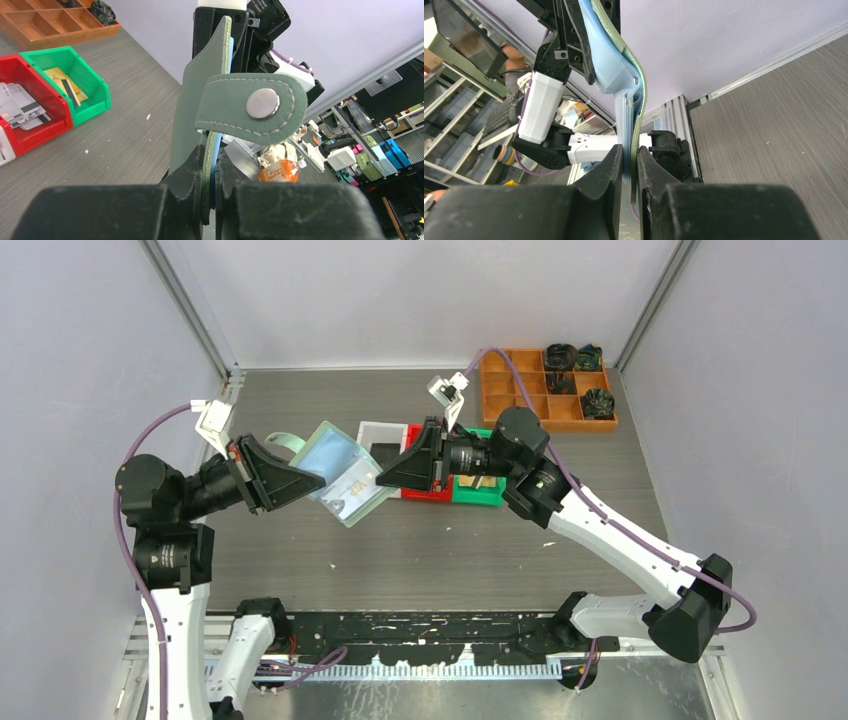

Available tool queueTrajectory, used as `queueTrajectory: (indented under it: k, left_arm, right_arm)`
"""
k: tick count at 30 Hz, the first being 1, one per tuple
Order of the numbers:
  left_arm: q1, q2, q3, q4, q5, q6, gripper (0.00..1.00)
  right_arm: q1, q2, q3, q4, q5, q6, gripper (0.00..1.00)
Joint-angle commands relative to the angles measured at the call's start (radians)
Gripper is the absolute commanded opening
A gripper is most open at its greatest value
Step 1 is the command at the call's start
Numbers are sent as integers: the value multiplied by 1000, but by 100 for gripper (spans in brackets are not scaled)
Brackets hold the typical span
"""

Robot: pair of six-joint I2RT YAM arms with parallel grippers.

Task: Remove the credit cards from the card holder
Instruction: Remove the credit card from the card holder.

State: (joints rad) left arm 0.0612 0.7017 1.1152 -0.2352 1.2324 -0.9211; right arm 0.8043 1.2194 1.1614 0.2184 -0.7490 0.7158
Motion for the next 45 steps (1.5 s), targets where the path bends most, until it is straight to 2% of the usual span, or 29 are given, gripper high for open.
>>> queueTrajectory:
  k: [1, 5, 13, 17, 19, 22, 25, 29, 33, 36, 38, 40, 45]
  left_arm:
    - [-4, -7, -5, 46, 27, -28, 0]
    - [-3, -7, -4, 49, 29, -28, 0]
    - [-3, 4, 12, 55, 28, -28, 0]
    - [-4, 4, 11, 58, 30, -28, 0]
    - [-4, 5, 10, 57, 38, -27, 0]
    - [-4, 1, 2, 59, 59, -16, 0]
    - [-4, -6, 3, 51, 83, -6, 0]
    - [-4, -3, 12, 37, 97, -3, 0]
    - [-4, 10, 35, 31, 81, -4, 0]
    - [-4, 20, 39, 32, 56, -17, 0]
    - [-4, 26, 33, 35, 46, -28, 0]
    - [-4, 29, 12, 35, 50, -25, 0]
    - [-6, 19, -29, 36, 98, -2, 0]
  right_arm:
    - [18, 8, -5, 184, 68, 70, 12]
    - [18, -1, -33, 222, 80, 86, 18]
    - [18, -43, -116, 277, 74, 132, 20]
    - [14, -64, -141, 294, 83, 119, 39]
    - [7, -58, -121, 287, 59, 95, 56]
    - [-11, -20, -32, 208, -3, 57, 67]
    - [-34, 19, 47, 131, -75, 18, 67]
    - [-42, 52, 88, 96, -185, 16, 58]
    - [-42, 18, 25, 111, -226, 39, 49]
    - [-42, -36, -70, 191, -197, 92, 47]
    - [-42, -57, -101, 254, -178, 120, 50]
    - [-41, -52, -81, 246, -157, 98, 60]
    - [-41, 65, 117, 7, -142, -89, 71]
